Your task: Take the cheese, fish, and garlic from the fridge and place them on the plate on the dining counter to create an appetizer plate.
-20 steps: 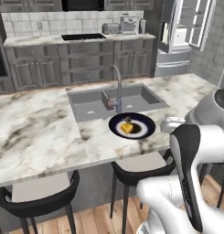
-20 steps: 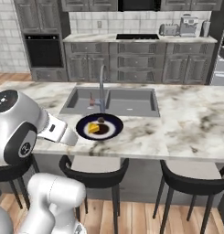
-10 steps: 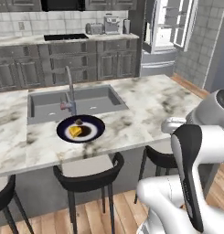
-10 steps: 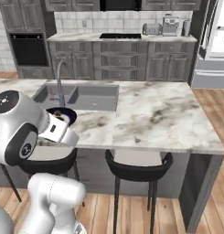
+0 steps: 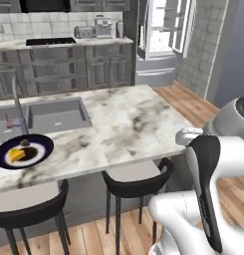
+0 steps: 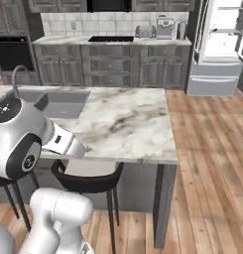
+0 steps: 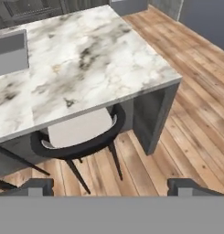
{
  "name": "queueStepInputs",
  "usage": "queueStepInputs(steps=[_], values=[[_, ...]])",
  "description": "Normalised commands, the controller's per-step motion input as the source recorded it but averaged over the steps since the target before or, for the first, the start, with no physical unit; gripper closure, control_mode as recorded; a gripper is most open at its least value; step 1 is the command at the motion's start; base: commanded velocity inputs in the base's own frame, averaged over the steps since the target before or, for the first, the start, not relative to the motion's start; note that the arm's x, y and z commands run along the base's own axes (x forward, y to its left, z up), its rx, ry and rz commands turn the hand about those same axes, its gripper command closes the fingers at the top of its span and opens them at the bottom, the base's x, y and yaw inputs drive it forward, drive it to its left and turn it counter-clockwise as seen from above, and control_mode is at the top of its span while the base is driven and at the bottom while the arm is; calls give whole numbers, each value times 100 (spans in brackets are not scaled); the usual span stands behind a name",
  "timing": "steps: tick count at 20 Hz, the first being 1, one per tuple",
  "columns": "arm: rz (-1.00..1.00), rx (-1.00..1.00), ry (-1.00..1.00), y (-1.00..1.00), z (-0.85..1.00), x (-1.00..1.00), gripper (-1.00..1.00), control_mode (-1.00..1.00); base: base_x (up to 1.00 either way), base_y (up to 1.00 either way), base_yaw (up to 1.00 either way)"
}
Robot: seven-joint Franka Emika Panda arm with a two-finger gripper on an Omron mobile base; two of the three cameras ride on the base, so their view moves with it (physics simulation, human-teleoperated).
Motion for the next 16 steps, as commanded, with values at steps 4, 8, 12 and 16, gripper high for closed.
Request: queueStepInputs(steps=[4,8,12,16], values=[[0,0,0,0,0,0,-100,100,0,-100,0],[0,0,0,0,0,0,-100,100,-1,-100,0],[0,0,0,0,0,0,-100,100,0,-100,0],[0,0,0,0,0,0,-100,100,0,-100,0]])
